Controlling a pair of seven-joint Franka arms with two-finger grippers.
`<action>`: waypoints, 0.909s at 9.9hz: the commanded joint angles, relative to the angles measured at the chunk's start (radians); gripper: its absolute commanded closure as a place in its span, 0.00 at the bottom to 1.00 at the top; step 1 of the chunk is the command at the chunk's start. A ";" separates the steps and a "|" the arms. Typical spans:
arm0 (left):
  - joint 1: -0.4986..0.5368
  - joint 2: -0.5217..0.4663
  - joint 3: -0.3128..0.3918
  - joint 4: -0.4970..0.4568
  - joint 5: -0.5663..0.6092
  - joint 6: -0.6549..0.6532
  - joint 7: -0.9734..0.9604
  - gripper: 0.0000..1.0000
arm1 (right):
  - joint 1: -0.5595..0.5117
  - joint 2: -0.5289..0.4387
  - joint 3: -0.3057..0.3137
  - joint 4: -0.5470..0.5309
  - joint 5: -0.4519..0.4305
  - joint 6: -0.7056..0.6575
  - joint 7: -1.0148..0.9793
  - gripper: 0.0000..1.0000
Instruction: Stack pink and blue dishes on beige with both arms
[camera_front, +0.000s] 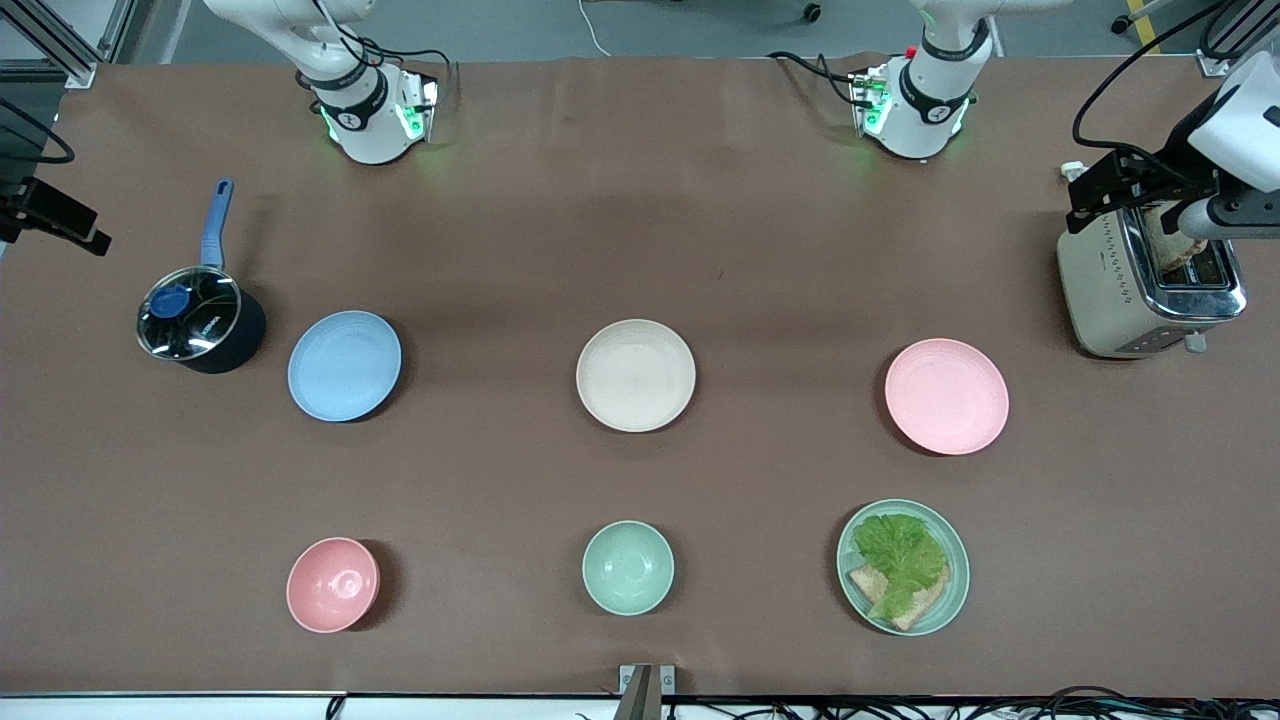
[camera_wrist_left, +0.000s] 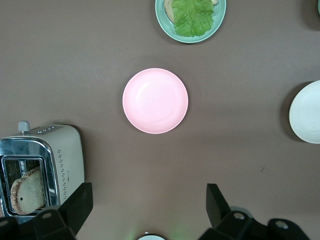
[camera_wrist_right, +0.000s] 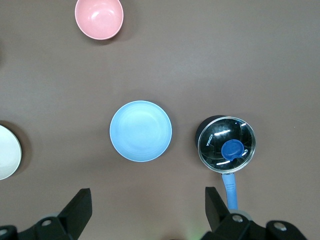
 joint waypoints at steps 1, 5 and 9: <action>-0.001 0.025 0.003 0.002 -0.002 -0.015 -0.011 0.00 | -0.003 0.001 -0.001 0.002 -0.002 -0.009 -0.006 0.00; 0.003 0.114 0.009 0.059 0.004 -0.008 0.012 0.00 | -0.009 0.008 -0.003 -0.001 -0.002 0.000 -0.011 0.00; 0.132 0.292 0.006 -0.056 0.000 0.228 0.107 0.00 | -0.052 0.118 -0.004 -0.214 -0.002 0.233 -0.226 0.00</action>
